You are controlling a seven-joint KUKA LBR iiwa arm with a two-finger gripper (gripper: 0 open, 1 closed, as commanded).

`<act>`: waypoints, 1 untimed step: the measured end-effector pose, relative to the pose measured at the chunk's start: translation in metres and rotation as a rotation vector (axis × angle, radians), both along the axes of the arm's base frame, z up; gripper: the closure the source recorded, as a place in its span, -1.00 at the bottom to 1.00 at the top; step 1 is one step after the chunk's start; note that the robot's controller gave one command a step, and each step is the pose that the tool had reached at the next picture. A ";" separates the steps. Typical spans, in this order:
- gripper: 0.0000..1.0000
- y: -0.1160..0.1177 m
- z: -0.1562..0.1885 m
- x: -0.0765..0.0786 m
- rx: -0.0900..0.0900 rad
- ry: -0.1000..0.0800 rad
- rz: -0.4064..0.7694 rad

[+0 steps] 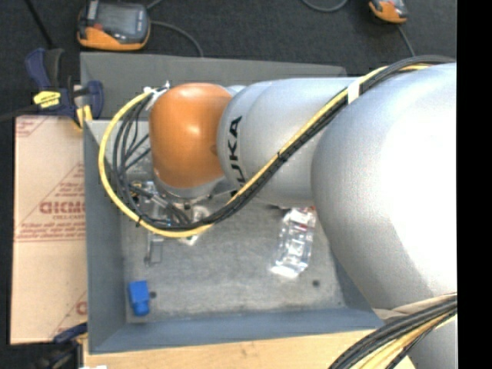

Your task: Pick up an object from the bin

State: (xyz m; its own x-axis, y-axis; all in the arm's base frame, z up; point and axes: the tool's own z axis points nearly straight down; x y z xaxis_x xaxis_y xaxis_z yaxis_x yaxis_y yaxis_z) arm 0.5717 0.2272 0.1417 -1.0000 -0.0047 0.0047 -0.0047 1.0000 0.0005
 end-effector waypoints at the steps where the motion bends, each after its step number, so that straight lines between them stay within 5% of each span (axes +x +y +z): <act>1: -1.00 -0.060 -0.074 0.057 -0.003 -0.007 0.128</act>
Offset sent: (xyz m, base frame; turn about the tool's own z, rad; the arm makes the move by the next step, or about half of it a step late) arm 0.0548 -0.0543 -0.0717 -0.1327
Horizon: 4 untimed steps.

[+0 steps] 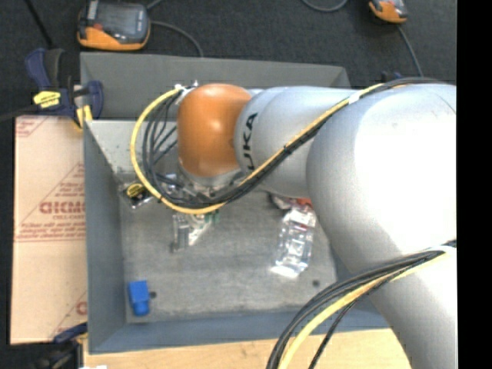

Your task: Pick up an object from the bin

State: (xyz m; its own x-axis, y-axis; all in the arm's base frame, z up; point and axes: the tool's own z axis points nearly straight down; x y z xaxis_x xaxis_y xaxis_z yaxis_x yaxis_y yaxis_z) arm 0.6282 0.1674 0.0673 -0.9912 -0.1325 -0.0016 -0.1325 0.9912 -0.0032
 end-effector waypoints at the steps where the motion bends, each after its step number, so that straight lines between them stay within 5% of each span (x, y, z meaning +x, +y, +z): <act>1: -1.00 -0.057 0.035 -0.010 0.000 -0.002 0.252; 3: -1.00 -0.061 0.007 -0.007 0.001 -0.011 0.741; 4: -1.00 -0.061 0.009 -0.005 0.003 -0.016 0.733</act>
Offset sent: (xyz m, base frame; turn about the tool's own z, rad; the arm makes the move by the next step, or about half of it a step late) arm -0.0124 -0.0537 0.0327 -0.2567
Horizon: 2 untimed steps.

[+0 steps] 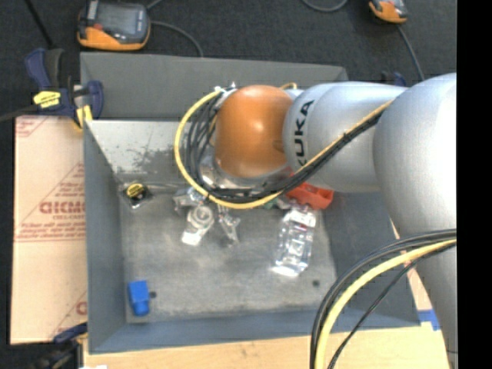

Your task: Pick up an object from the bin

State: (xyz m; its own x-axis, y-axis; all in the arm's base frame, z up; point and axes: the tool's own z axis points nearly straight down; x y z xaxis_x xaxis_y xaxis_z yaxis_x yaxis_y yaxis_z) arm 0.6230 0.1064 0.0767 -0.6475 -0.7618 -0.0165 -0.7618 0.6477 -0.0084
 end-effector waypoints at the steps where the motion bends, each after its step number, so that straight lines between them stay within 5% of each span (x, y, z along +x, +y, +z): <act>1: 1.00 0.000 0.000 0.000 0.000 0.001 -0.001; 2: 1.00 0.000 0.061 0.003 -0.005 0.007 -0.011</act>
Offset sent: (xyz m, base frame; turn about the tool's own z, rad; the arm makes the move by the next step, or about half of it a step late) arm 0.0000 0.0000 0.0000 0.0000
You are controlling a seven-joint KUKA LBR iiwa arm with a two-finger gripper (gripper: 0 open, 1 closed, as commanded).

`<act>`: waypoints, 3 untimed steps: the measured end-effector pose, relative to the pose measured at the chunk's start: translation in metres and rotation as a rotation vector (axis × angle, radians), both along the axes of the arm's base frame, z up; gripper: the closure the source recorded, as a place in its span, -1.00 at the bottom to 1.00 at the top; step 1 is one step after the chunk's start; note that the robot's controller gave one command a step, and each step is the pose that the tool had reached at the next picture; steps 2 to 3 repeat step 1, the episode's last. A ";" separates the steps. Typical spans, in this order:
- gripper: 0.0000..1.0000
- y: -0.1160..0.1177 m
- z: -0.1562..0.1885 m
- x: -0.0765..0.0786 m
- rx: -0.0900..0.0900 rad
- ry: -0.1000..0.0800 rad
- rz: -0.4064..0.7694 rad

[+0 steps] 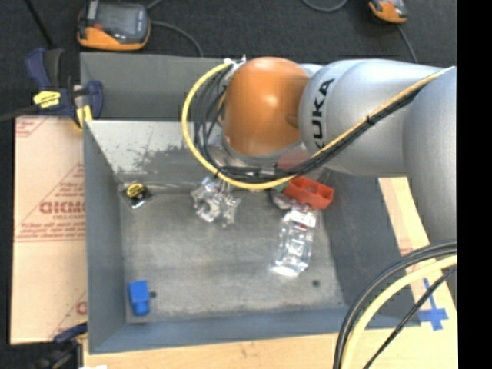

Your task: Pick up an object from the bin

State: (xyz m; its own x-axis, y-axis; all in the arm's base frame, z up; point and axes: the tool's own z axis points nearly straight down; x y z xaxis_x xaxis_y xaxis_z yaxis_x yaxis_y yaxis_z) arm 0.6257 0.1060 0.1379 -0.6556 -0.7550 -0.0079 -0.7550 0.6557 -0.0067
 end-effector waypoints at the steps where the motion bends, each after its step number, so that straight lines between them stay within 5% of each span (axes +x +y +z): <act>1: 1.00 0.000 0.023 0.002 0.000 0.003 -0.008; 3: 1.00 0.000 0.023 0.002 0.000 0.003 -0.008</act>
Offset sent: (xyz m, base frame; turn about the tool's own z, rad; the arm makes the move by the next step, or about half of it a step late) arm -0.0001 0.0000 0.0203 0.0000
